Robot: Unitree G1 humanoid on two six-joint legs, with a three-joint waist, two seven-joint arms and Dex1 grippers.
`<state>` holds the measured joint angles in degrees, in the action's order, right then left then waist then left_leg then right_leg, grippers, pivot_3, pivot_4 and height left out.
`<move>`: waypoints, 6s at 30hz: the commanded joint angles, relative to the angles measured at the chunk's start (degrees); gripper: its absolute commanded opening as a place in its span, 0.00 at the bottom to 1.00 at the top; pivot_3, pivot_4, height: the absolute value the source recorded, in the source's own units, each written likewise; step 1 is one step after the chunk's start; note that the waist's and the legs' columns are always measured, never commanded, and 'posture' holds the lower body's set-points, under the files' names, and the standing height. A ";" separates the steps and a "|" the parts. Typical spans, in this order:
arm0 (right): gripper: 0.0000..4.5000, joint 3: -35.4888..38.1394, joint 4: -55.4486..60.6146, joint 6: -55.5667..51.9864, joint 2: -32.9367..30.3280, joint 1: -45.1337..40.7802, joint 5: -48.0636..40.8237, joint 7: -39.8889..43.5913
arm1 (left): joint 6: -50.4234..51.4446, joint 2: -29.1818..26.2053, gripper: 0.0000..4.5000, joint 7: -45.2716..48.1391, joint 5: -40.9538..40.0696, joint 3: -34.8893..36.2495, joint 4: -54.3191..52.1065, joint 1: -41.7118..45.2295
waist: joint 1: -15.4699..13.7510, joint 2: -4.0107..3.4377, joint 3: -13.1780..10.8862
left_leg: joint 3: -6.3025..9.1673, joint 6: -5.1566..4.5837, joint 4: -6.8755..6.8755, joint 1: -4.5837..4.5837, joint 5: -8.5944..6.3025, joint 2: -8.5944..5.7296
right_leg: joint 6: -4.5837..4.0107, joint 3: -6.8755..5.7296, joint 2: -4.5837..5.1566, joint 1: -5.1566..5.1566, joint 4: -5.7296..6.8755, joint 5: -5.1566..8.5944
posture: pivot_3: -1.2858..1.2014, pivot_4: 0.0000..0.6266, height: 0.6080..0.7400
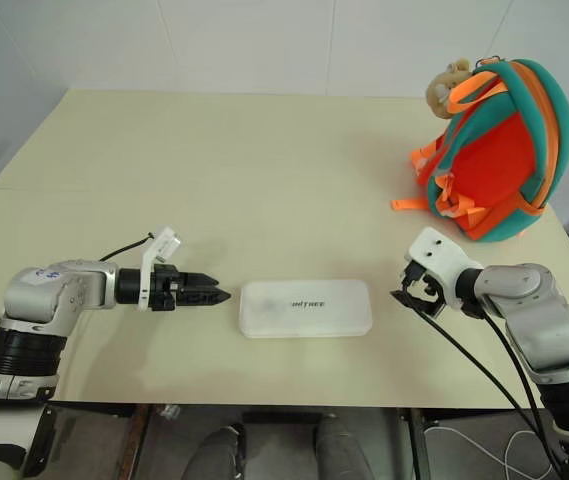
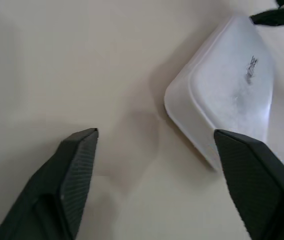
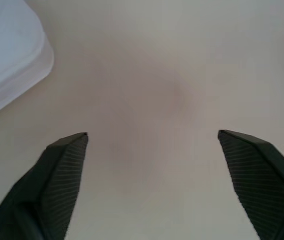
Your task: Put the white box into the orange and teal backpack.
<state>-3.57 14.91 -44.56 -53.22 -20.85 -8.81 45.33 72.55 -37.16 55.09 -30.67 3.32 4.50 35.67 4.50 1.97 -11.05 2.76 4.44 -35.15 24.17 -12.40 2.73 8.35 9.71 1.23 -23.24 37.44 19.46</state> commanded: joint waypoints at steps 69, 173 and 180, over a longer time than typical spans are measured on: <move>1.00 6.02 -2.17 -0.52 8.99 -5.29 2.93 -12.05 | 14.17 15.23 0.29 -14.30 -14.09 3.69 2.81 0.86 | -1.36 0.00 0.00 | 0.02 -0.01 0.13 -0.94 -0.41 -0.14 | 0.30 -0.07 0.26 1.66 -1.59 -0.20 | 0.52 0.24 1.00; 0.00 13.00 17.57 2.28 5.07 -6.68 -35.99 3.34 | -37.34 -12.62 0.28 21.18 -8.48 20.28 21.91 13.11 | -1.47 -0.05 -0.22 | -0.14 0.26 0.24 0.12 -0.01 0.00 | 0.02 -0.30 0.20 -0.15 -0.27 0.03 | 0.52 0.24 1.00; 0.00 12.35 16.48 2.37 5.58 -6.94 -35.08 2.66 | -34.42 -16.30 0.28 25.47 -10.36 20.07 16.06 10.20 | -1.28 0.00 -0.24 | -0.13 0.24 0.10 0.11 -0.02 0.00 | 0.01 -0.30 0.18 -0.16 -0.06 0.04 | 0.52 0.24 1.00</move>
<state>7.72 31.00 -43.65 -47.79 -27.47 -44.00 48.65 38.14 -51.93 79.63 -39.26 22.47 22.78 45.81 3.23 1.97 -11.29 2.62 4.68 -35.05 24.28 -12.42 2.72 8.35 9.42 1.42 -23.40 37.39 19.50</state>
